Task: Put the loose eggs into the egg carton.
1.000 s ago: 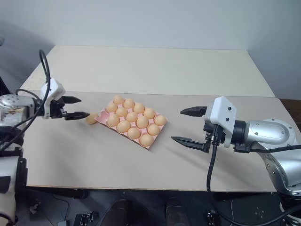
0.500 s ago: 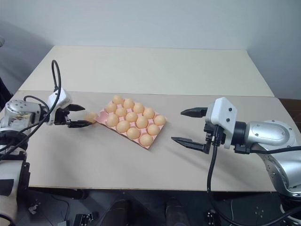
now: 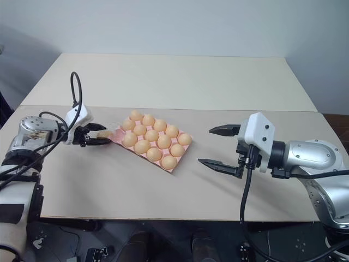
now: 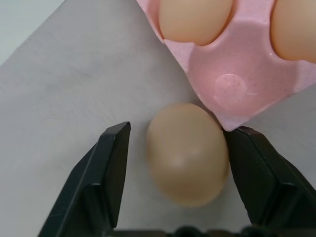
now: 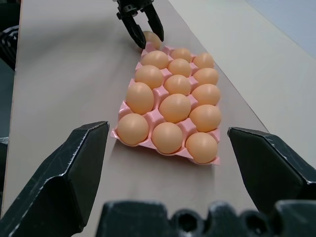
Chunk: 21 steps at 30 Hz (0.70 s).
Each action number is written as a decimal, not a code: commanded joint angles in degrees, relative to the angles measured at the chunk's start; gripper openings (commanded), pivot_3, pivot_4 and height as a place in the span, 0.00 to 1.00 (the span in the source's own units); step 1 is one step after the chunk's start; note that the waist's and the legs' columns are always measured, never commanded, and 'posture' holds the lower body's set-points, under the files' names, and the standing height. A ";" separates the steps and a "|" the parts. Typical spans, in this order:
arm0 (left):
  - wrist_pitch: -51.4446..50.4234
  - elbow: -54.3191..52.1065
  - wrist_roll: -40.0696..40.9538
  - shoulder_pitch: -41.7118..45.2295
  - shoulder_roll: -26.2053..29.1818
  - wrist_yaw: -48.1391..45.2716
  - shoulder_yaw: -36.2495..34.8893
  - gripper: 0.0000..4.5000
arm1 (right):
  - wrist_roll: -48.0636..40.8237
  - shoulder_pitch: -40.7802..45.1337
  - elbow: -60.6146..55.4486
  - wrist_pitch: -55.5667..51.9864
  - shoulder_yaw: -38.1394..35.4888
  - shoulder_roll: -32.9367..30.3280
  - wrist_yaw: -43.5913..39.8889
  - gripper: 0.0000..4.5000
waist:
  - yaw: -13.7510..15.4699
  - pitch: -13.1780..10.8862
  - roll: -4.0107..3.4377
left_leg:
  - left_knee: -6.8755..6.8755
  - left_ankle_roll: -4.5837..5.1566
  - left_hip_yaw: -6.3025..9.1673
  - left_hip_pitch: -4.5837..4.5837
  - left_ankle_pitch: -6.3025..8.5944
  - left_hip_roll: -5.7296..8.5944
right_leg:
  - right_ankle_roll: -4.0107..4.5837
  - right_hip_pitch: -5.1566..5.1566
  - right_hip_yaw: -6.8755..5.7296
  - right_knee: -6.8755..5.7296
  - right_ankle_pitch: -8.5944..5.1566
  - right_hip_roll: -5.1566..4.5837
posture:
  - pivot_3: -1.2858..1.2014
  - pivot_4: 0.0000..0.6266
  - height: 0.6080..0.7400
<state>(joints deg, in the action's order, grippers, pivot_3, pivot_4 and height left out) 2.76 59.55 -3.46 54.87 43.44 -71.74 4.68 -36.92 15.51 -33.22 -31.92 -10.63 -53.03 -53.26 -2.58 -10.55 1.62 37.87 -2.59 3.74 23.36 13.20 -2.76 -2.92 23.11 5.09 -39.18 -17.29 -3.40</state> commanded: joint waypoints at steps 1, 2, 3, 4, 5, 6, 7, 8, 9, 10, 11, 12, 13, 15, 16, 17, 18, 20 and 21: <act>0.64 -0.24 0.29 0.94 1.93 -1.38 -0.66 0.73 | -1.14 0.23 -1.83 -0.21 -2.68 -0.66 0.64 1.00 | 0.00 0.00 0.00 | 0.00 0.00 0.00 0.00 0.00 0.00 | 0.00 0.00 0.00 0.00 0.00 0.00 | 0.52 0.24 1.00; 0.15 -0.55 0.75 0.84 2.23 -2.51 -0.91 0.73 | -1.17 0.27 -1.76 -0.17 -2.67 -0.64 0.67 1.00 | -0.02 0.00 0.00 | 0.00 0.00 0.00 0.00 0.00 0.00 | 0.00 0.00 0.00 0.00 0.00 0.00 | 0.52 0.24 1.00; -0.17 -0.76 1.07 0.79 2.42 -3.39 -1.06 0.73 | -1.22 0.30 -1.71 -0.12 -2.65 -0.65 0.69 1.00 | -0.05 0.00 0.00 | 0.00 0.00 0.00 0.00 0.00 0.00 | 0.00 0.00 0.00 0.00 0.00 0.00 | 0.52 0.24 1.00; -0.22 -1.04 1.15 0.66 2.60 -3.54 -1.13 0.73 | -1.20 0.35 -1.63 -0.06 -2.57 -0.68 0.70 1.00 | -0.08 0.00 0.00 | 0.00 0.00 0.00 0.00 0.00 0.00 | 0.00 0.00 0.00 0.00 0.00 0.00 | 0.52 0.24 1.00; 0.14 -1.19 1.05 0.44 3.02 -3.75 -1.10 0.73 | -1.21 0.53 -1.52 -0.04 -2.40 -0.66 0.72 1.00 | -0.07 0.00 0.00 | 0.00 0.00 0.00 0.00 0.00 0.00 | 0.00 0.00 0.00 0.00 0.00 0.00 | 0.52 0.24 1.00; 0.54 -1.30 0.89 0.16 3.41 -3.53 -1.12 0.73 | -1.09 0.74 -1.36 0.08 -2.16 -0.60 0.72 1.00 | -0.06 0.00 0.00 | 0.00 0.00 0.00 -0.01 0.00 0.00 | 0.00 0.00 0.00 0.00 0.00 0.00 | 0.52 0.24 1.00; 0.73 -1.12 0.66 0.03 3.70 -2.87 -1.14 0.73 | -1.02 1.00 -1.17 0.13 -1.90 -0.51 0.76 1.00 | -0.05 0.00 0.00 | 0.00 0.00 0.00 -0.01 0.00 0.00 | 0.00 0.00 0.00 0.00 0.00 0.00 | 0.52 0.24 1.00; 0.79 -0.96 0.54 -0.02 3.86 -2.42 -1.16 0.73 | -0.98 1.16 -1.05 0.15 -1.74 -0.44 0.78 1.00 | -0.04 0.00 0.00 | 0.00 0.00 0.00 -0.01 0.00 0.00 | 0.00 0.00 0.00 0.00 0.00 0.00 | 0.52 0.24 1.00; 0.61 -0.78 0.27 -0.01 4.02 -2.39 -0.91 0.73 | -0.91 1.33 -0.93 0.31 -1.60 -0.39 0.71 1.00 | -0.01 0.00 0.00 | 0.00 0.00 0.00 -0.01 0.00 0.00 | 0.00 0.00 0.00 0.00 0.00 0.00 | 0.52 0.24 1.00; 0.27 -0.69 0.15 0.01 4.08 -2.46 -0.73 0.73 | -0.92 1.50 -0.85 0.35 -1.52 -0.35 0.66 1.00 | 0.00 0.00 0.00 | 0.00 0.00 0.00 0.00 0.00 0.00 | 0.00 0.00 0.00 0.00 0.00 0.00 | 0.52 0.24 1.00; -0.03 -0.70 0.17 -0.02 3.87 -1.93 -0.78 0.73 | -0.98 1.72 -0.78 0.41 -1.46 -0.31 0.59 1.00 | 0.00 0.00 0.00 | 0.00 0.00 0.00 0.00 0.00 0.00 | 0.00 0.00 0.00 0.00 0.00 0.00 | 0.52 0.24 1.00; -0.54 -0.61 0.06 0.12 3.45 -0.61 -0.87 0.69 | -1.04 1.98 -0.68 0.42 -1.37 -0.27 0.50 1.00 | 0.01 0.00 0.00 | 0.00 0.00 0.00 0.00 0.00 0.00 | 0.00 0.00 0.00 0.00 0.00 0.00 | 0.52 0.24 1.00; -0.98 -0.44 -0.01 0.31 3.08 0.34 -0.91 0.65 | -1.11 2.19 -0.61 0.40 -1.32 -0.24 0.43 1.00 | 0.01 0.00 0.00 | 0.00 0.00 0.00 0.00 0.00 0.00 | 0.00 0.00 0.00 0.00 0.00 0.00 | 0.52 0.24 1.00; -1.28 -0.26 0.24 0.49 2.33 1.14 -0.98 0.53 | -0.99 2.32 -0.55 0.49 -1.21 -0.27 0.19 1.00 | 0.02 0.00 0.00 | 0.00 0.00 0.00 0.00 0.00 0.00 | 0.00 0.00 0.00 0.00 0.00 0.00 | 0.52 0.24 1.00; -1.09 -0.30 0.24 0.45 2.06 1.35 -0.86 0.46 | -0.94 2.41 -0.57 0.44 -1.12 -0.27 0.19 1.00 | 0.06 0.00 0.00 | 0.00 0.00 0.00 0.00 0.00 0.00 | 0.00 0.00 0.00 0.00 0.00 0.00 | 0.52 0.24 1.00; -0.97 -0.46 0.54 0.38 1.83 1.46 -1.06 0.39 | -1.00 2.40 -0.70 0.35 -1.14 -0.27 0.21 1.00 | 0.07 0.00 0.00 | 0.00 0.00 0.00 0.00 0.00 0.00 | 0.00 -0.01 0.00 0.00 0.00 -0.01 | 0.52 0.24 1.00; -1.35 -0.44 0.88 0.52 1.71 0.97 -1.21 0.34 | -1.12 2.34 -0.82 0.26 -1.24 -0.29 0.21 1.00 | 0.09 0.00 0.00 | 0.00 0.00 0.00 -0.01 0.00 0.00 | 0.00 -0.02 0.00 0.00 0.00 -0.01 | 0.52 0.24 1.00; -1.72 -1.23 1.79 0.50 1.99 -0.52 -1.69 0.34 | -1.26 2.00 -1.02 0.08 -1.56 -0.38 0.27 1.00 | 0.08 0.00 0.00 | 0.00 0.00 0.00 -0.01 0.00 0.00 | 0.00 -0.01 0.00 0.00 0.00 -0.01 | 0.52 0.24 1.00; -1.71 -1.45 1.99 0.49 2.29 -1.08 -1.79 0.34 | -1.25 1.75 -1.06 0.12 -1.70 -0.42 0.23 1.00 | 0.06 0.00 0.00 | 0.00 0.00 0.00 -0.01 0.00 0.00 | 0.00 -0.01 0.00 0.00 0.00 -0.01 | 0.52 0.24 1.00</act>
<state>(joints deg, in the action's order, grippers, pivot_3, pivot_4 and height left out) 1.09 59.46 -2.60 54.68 44.96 -71.69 4.18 -37.25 17.09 -33.03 -32.01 -10.80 -53.03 -52.84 -2.52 -10.55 1.62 37.87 -2.59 3.75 23.35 13.20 -2.76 -2.92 23.10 5.09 -39.18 -17.29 -3.41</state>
